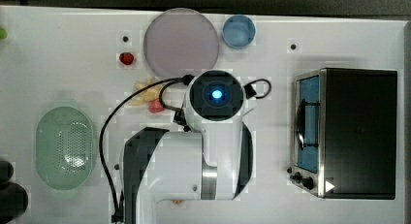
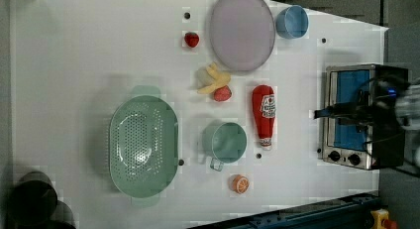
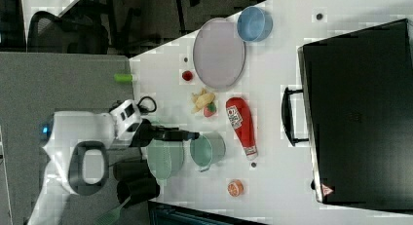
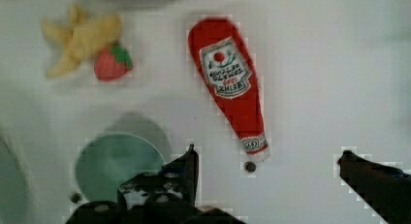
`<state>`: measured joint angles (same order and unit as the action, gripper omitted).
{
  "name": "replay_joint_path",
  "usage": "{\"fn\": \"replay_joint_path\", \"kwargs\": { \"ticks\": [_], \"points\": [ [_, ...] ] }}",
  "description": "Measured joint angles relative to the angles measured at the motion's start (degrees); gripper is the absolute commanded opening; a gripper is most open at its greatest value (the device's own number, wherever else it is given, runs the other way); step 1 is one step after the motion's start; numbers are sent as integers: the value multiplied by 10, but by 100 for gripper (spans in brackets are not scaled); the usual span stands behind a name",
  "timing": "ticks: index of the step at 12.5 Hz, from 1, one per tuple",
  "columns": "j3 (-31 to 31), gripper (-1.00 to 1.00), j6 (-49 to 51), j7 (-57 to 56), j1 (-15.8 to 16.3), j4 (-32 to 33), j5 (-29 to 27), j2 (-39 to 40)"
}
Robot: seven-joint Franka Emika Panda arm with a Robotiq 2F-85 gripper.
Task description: Pick Ketchup from the table and place it in strainer.
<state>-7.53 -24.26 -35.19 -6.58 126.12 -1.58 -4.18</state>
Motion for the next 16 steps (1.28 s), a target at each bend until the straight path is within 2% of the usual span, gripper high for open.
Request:
{"fn": "replay_joint_path", "kwargs": {
  "ticks": [3, 5, 11, 16],
  "points": [
    [-2, 100, -97, -111, 1, 48, -2, 20],
    [-1, 100, -141, -145, -1, 67, -2, 31],
    [-1, 100, -249, -181, -2, 73, 53, 140],
    [-3, 100, -312, -187, -5, 86, 53, 213]
  ]
}}
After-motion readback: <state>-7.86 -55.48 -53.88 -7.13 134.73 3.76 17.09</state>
